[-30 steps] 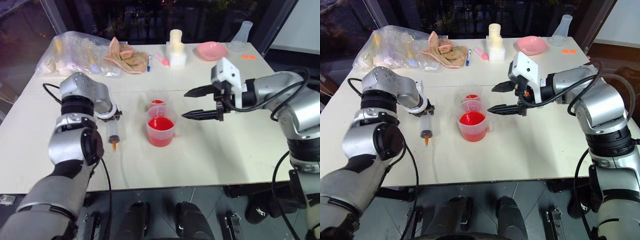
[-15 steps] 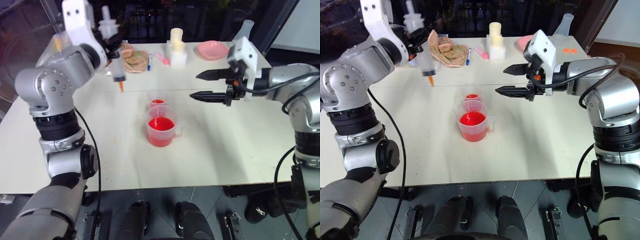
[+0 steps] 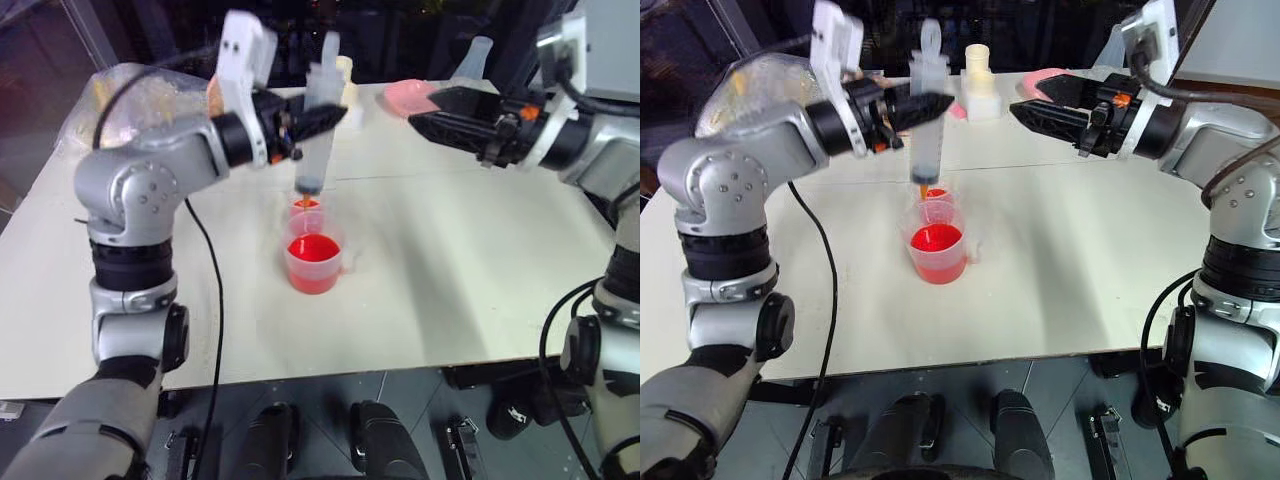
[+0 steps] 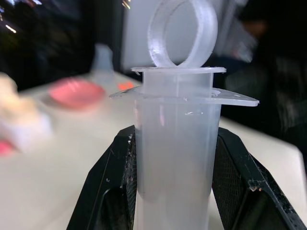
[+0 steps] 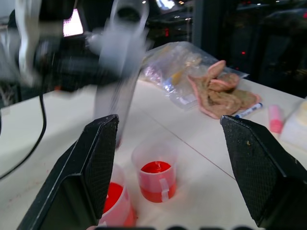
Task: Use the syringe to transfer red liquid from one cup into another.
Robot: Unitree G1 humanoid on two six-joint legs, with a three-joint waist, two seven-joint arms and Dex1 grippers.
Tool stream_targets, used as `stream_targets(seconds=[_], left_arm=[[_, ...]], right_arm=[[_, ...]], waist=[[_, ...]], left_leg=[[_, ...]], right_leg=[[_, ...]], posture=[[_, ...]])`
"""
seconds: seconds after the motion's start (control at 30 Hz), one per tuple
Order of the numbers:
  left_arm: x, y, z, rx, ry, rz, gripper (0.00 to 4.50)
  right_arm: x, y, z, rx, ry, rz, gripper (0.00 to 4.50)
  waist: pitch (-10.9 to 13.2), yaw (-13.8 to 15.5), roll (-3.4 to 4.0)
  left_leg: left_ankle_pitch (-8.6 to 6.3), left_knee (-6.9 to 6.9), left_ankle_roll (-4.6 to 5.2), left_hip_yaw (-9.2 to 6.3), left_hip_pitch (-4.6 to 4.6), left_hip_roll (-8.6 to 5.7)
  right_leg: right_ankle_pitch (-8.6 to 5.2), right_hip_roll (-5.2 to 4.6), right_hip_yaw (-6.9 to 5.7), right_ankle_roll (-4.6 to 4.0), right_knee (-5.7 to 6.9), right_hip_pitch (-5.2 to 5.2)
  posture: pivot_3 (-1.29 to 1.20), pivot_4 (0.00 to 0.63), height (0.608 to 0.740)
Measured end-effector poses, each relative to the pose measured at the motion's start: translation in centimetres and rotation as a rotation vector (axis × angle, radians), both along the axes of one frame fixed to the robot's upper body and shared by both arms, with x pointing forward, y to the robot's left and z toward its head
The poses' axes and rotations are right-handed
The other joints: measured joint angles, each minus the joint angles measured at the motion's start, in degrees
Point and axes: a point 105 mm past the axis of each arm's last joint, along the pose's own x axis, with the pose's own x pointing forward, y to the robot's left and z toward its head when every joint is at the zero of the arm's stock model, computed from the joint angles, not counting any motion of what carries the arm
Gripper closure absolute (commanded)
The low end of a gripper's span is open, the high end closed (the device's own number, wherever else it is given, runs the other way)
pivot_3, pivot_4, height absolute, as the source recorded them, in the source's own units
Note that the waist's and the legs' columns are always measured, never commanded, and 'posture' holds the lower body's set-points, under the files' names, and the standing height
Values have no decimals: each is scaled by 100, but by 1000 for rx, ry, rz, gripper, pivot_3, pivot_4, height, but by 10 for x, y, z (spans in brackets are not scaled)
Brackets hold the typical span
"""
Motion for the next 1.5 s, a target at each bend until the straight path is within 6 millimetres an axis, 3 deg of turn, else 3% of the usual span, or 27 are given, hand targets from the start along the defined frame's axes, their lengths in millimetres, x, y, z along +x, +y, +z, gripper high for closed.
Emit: stream_targets(seconds=[0.3, 0.43, 0.5, 0.7, 1.07, 1.37, 1.5], left_arm=[[-5, 5, -33, 9, -78, 13, 2954], [-7, 14, -73, -18, -62, 35, 2954], [-8, 16, -82, -43, -50, 36, 2954], [-11, 22, -74, -130, -127, 46, 2954], [-19, 18, -88, -123, -181, 19, 2954], [-23, 9, -90, -121, -196, -21, 2954], [-23, 9, -90, -123, -197, -23, 2954]], right_arm=[[-6, 12, -7, 25, 23, 37, 971], [-10, 18, -15, 50, 64, 58, 971], [-14, 24, -20, 59, 93, 82, 971], [-24, 43, -30, 88, 183, 151, 971], [-40, 68, -38, 110, 269, 259, 971], [-41, 93, -45, 82, 290, 312, 971], [-32, 97, -50, 88, 310, 297, 971]], waist=[[-1, 24, 1], [-2, 17, 4], [-2, 25, 4], [-3, 21, 4], [-3, 24, 5], [-3, 12, 6], [-4, 20, 6]], left_leg=[[-4, 1, 7, 0, 2, -1], [-20, -3, 36, 4, 7, 2], [-20, 0, 43, 4, 6, 2], [-20, 0, 46, 4, 8, 2], [-21, 0, 51, 4, 8, 1], [-20, 0, 52, 4, 9, 2], [-20, 0, 52, 4, 9, 1]], right_leg=[[0, -3, -1, 0, -3, 4], [0, -2, 2, -1, -5, 6], [1, -2, 2, -3, -4, 6], [2, -3, 0, -4, -4, 8], [2, -3, 0, -4, -5, 10], [2, -1, -1, -4, -4, 9], [2, -1, -1, -4, -5, 10]], posture=[[0, 150, 740], [0, 150, 740], [0, 150, 740], [0, 150, 740], [0, 150, 740], [0, 150, 740], [0, 150, 740]])
